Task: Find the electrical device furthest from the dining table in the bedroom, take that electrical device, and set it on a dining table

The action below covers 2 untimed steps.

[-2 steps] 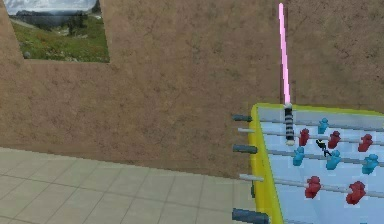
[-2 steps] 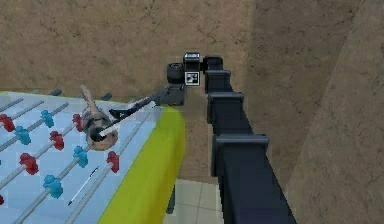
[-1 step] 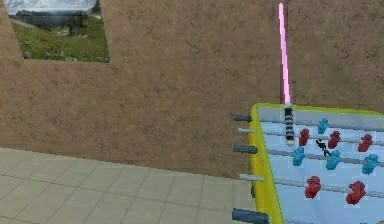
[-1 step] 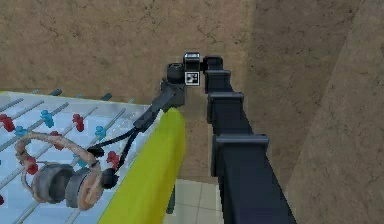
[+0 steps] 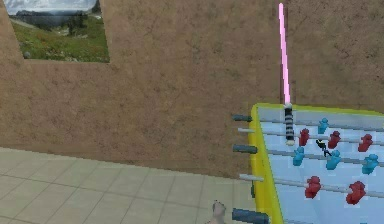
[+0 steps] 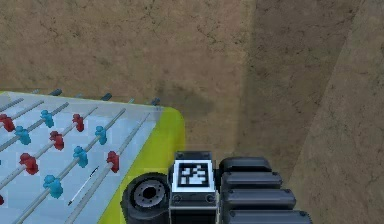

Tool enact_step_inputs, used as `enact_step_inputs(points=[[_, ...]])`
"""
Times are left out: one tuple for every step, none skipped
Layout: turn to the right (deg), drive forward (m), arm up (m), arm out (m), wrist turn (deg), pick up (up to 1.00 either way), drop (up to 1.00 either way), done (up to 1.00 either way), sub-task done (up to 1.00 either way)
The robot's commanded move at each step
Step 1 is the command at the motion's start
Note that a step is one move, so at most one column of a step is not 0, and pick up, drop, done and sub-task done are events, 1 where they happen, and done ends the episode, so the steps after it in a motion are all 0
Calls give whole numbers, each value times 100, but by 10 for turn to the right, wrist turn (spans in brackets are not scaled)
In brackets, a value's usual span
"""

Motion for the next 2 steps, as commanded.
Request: enact_step_inputs(points=[[-450, 0, 0, 0, 0, 0, 0, 0, 0], [-390, 0, 0, 0, 0, 0, 0, 0, 0]])
